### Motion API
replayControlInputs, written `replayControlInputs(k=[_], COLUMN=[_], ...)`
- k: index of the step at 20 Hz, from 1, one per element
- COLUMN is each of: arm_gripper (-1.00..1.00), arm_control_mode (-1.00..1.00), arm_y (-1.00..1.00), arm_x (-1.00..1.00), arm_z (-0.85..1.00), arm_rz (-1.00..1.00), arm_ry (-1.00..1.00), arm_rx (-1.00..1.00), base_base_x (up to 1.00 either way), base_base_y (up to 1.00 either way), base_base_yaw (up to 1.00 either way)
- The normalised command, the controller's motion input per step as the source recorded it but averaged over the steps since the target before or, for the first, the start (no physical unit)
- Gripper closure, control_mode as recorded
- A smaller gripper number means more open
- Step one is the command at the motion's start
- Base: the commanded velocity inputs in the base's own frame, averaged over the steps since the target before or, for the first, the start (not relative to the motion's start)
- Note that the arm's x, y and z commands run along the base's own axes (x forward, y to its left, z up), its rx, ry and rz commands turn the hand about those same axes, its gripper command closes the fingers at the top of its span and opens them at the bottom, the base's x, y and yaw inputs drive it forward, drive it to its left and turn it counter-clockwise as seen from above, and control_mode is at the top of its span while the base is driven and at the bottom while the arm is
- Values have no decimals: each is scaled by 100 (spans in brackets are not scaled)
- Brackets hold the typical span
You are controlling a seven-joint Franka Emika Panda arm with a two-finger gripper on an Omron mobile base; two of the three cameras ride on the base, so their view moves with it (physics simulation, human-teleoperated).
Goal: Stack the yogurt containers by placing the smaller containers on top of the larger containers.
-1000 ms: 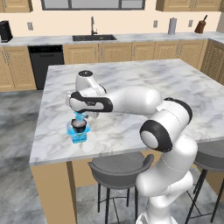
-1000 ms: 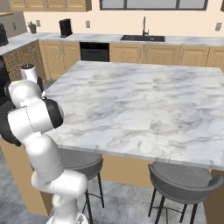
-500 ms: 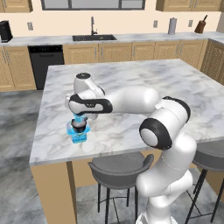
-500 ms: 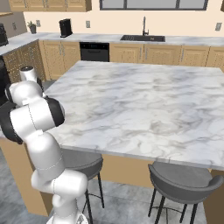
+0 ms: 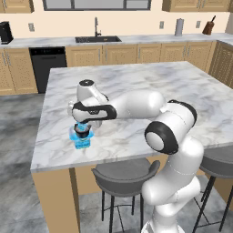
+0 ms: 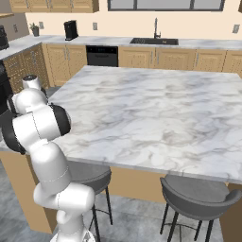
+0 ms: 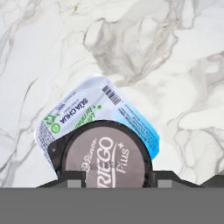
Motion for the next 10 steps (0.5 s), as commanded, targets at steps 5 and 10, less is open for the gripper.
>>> replayControlInputs(k=[5,10], arm_gripper=[100,100], arm_control_mode=[-100,-100], arm_y=[0,0], arm_x=[0,0], arm_z=[-16,-13], arm_rz=[0,0], arm_ry=[0,0], arm_rx=[0,0], base_base_x=[0,0], base_base_y=[0,0], base_base_yaw=[0,0])
